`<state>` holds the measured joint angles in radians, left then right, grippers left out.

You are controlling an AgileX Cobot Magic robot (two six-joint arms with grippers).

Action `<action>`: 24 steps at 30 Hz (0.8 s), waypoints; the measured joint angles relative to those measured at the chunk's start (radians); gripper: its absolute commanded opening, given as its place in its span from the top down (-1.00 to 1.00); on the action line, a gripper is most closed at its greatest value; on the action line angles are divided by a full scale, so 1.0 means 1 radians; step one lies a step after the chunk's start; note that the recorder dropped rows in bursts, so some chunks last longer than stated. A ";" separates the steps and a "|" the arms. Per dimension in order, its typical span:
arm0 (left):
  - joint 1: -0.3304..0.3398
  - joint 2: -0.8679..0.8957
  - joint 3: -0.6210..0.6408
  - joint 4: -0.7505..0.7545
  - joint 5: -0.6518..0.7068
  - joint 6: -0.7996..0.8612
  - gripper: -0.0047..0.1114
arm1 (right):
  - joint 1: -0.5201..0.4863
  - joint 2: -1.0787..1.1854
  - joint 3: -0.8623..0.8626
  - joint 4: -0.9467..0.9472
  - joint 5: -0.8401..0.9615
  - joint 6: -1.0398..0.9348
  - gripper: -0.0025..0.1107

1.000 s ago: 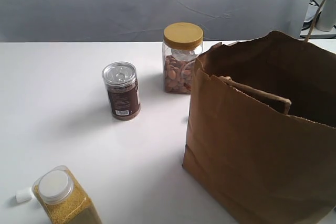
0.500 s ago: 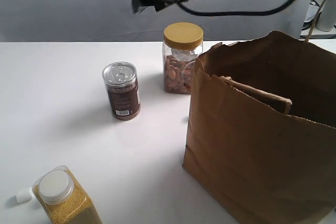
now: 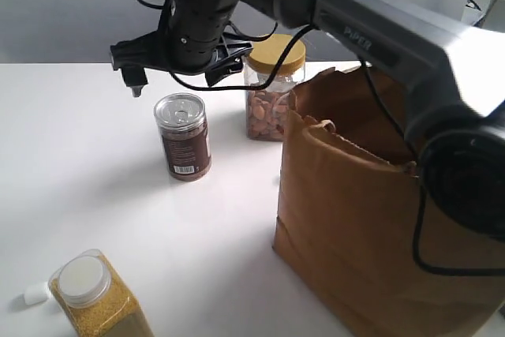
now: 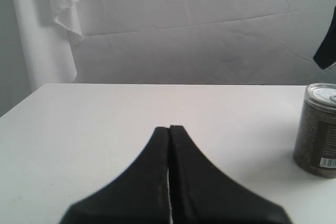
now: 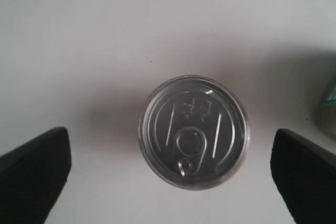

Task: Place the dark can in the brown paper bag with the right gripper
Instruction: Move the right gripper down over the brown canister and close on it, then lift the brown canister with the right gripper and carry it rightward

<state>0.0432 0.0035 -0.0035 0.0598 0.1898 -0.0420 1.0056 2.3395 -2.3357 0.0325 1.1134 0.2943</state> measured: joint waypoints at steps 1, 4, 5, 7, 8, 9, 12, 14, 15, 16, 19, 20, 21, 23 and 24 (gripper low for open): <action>0.000 0.000 0.000 0.000 0.000 0.000 0.92 | 0.002 0.020 -0.017 -0.002 0.002 0.001 -0.72; 0.000 0.000 0.000 0.000 0.000 0.000 0.92 | 0.009 0.054 -0.044 -0.024 0.008 0.012 -0.72; 0.000 0.000 0.000 0.000 0.000 0.000 0.92 | 0.010 0.062 -0.046 -0.032 0.008 0.013 -0.72; 0.000 0.000 0.000 0.000 0.000 0.000 0.92 | 0.010 0.079 -0.046 -0.038 0.010 0.016 -0.72; 0.000 0.000 0.000 0.000 0.000 0.000 0.92 | 0.011 0.090 -0.048 -0.043 0.011 0.018 -0.72; 0.000 0.000 0.000 0.000 0.000 0.000 0.92 | 0.011 0.099 -0.051 -0.050 0.012 0.018 -0.72; 0.000 0.000 0.000 0.000 0.000 0.000 0.92 | 0.011 0.125 -0.054 -0.067 0.012 0.019 -0.64; 0.000 0.000 0.000 0.000 0.000 0.000 0.92 | 0.011 0.136 -0.054 -0.073 0.012 0.019 -0.35; 0.000 0.000 0.000 0.000 0.000 0.000 0.92 | 0.011 0.138 -0.054 -0.080 0.011 0.022 -0.18; 0.000 0.000 0.000 0.000 0.000 0.000 0.92 | 0.011 0.140 -0.054 -0.088 0.011 0.023 0.08; 0.000 0.000 0.000 0.000 0.000 0.000 0.92 | 0.013 0.140 -0.054 -0.119 0.012 0.037 0.90; 0.000 0.000 0.000 0.000 0.000 0.000 0.92 | 0.013 0.140 -0.054 -0.129 0.012 0.044 0.95; 0.000 0.000 0.000 0.000 0.000 0.000 0.92 | 0.013 0.140 -0.054 -0.137 0.015 0.046 0.96; 0.000 0.000 0.000 0.000 0.000 0.000 0.92 | 0.013 0.140 -0.054 -0.141 0.016 0.048 0.96; 0.000 0.000 0.000 0.000 0.000 0.000 0.92 | 0.013 0.140 -0.054 -0.142 0.016 0.050 0.96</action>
<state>0.0432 0.0035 -0.0035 0.0598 0.1898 -0.0420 1.0182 2.4792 -2.3902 -0.1096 1.1297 0.3443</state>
